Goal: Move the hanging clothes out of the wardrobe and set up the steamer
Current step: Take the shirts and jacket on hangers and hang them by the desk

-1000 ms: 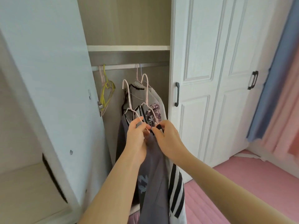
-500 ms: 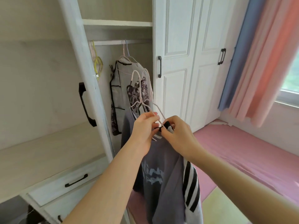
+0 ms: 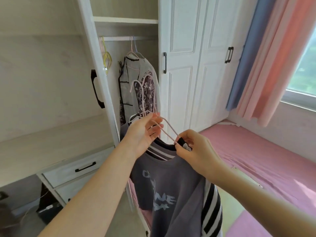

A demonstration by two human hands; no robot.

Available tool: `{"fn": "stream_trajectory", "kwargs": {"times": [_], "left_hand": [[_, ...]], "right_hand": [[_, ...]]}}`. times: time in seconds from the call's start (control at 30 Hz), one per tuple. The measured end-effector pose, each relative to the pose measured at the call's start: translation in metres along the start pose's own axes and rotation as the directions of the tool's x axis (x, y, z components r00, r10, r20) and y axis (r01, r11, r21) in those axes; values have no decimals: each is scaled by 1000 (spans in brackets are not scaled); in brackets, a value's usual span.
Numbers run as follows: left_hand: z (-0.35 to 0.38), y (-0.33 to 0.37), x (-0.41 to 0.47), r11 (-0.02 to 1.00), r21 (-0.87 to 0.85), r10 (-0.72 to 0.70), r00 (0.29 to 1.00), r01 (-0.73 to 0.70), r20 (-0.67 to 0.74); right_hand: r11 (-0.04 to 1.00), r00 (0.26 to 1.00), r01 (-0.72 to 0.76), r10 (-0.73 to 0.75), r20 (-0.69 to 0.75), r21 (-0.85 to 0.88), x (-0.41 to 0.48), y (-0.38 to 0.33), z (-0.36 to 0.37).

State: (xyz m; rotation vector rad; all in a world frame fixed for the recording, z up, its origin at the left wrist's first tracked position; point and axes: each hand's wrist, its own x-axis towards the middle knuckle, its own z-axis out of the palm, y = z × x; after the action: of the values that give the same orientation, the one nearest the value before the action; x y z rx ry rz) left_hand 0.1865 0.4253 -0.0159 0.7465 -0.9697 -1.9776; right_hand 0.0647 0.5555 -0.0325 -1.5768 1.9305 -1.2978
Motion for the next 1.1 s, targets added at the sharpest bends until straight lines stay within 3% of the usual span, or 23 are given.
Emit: {"fn": "stream_trajectory", "kwargs": {"times": [0.1, 0.4, 0.83, 1.1], "left_hand": [[1, -12, -29, 992, 103, 71, 997, -70, -8], [15, -50, -137, 953, 179, 272, 951, -245, -145], [-9, -43, -257, 783, 427, 597, 739, -452, -312], [-73, -18, -307, 747, 488, 654, 627, -450, -423]], "right_hand": [[999, 997, 37, -38, 68, 4, -22, 5, -14], [983, 957, 150, -171, 235, 106, -89, 4, -44], [915, 849, 318, -392, 355, 251, -132, -56, -6], [871, 748, 383, -488, 451, 307, -149, -97, 68]]}}
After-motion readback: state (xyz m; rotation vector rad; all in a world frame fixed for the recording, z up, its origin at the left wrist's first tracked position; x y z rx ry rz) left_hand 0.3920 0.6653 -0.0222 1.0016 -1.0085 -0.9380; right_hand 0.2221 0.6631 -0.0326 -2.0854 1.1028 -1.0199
